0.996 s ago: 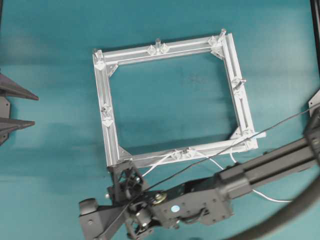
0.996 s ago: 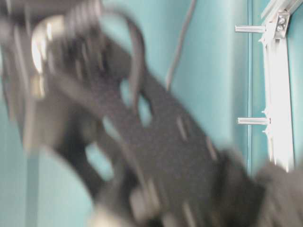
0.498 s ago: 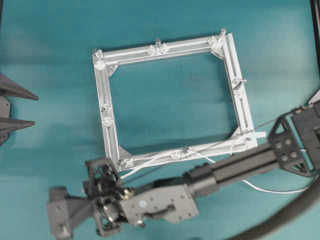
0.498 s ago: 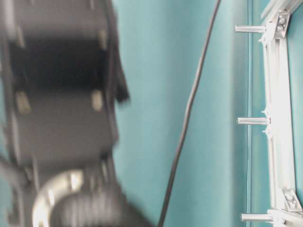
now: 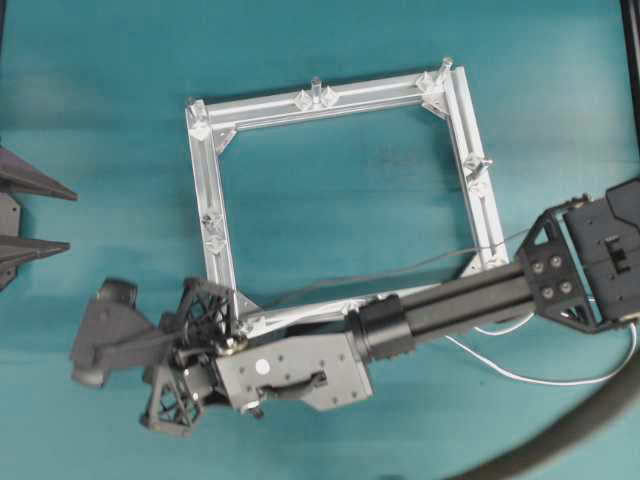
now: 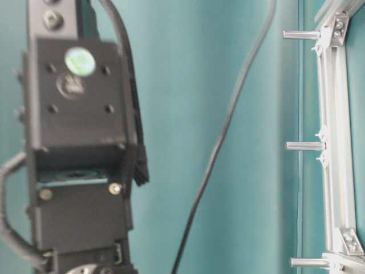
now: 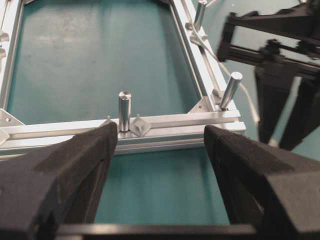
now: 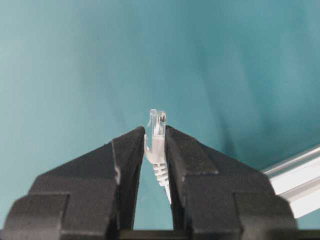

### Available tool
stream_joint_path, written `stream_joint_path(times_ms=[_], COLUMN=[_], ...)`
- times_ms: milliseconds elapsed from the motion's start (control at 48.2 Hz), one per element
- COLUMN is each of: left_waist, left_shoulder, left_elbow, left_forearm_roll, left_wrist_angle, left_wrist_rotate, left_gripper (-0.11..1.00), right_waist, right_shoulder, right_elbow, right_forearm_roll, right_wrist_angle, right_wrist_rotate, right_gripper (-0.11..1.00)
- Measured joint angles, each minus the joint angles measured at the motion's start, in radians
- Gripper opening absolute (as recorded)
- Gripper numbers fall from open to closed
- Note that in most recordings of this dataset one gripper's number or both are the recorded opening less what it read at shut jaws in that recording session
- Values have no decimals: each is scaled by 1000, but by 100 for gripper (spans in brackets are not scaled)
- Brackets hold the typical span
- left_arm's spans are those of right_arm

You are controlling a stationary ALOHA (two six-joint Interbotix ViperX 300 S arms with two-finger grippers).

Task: Move the cable alternately left and right between 8 pins so it hooks onto each one.

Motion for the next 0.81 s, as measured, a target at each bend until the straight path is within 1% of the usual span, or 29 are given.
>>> stream_joint_path(times_ms=[187,249,332,456,498,560,705,809], left_waist=[0,0,0,0,0,0,0,0], left_shoulder=[0,0,0,0,0,0,0,0], left_elbow=[0,0,0,0,-2,0,0,0], left_forearm_roll=[0,0,0,0,0,0,0,0], left_wrist_angle=[0,0,0,0,0,0,0,0], left_wrist_rotate=[0,0,0,0,0,0,0,0], left_gripper=[73,73,73,73,73,73,73,73], right_waist=[-14,-18,-26,-31,-29,-29,-31,-32], right_shoulder=[0,0,0,0,0,-2,-17,-61], right_elbow=[-2,0,2,12,20,38,104,173], right_forearm_roll=[-11,-26,-81,-164,-184,-201,-210,-222], right_wrist_angle=[-11,-14,-9,35,52,71,86,71], right_wrist_rotate=[144,196,259,334,353,374,416,457], right_gripper=[17,17,17,17,17,17,17,17])
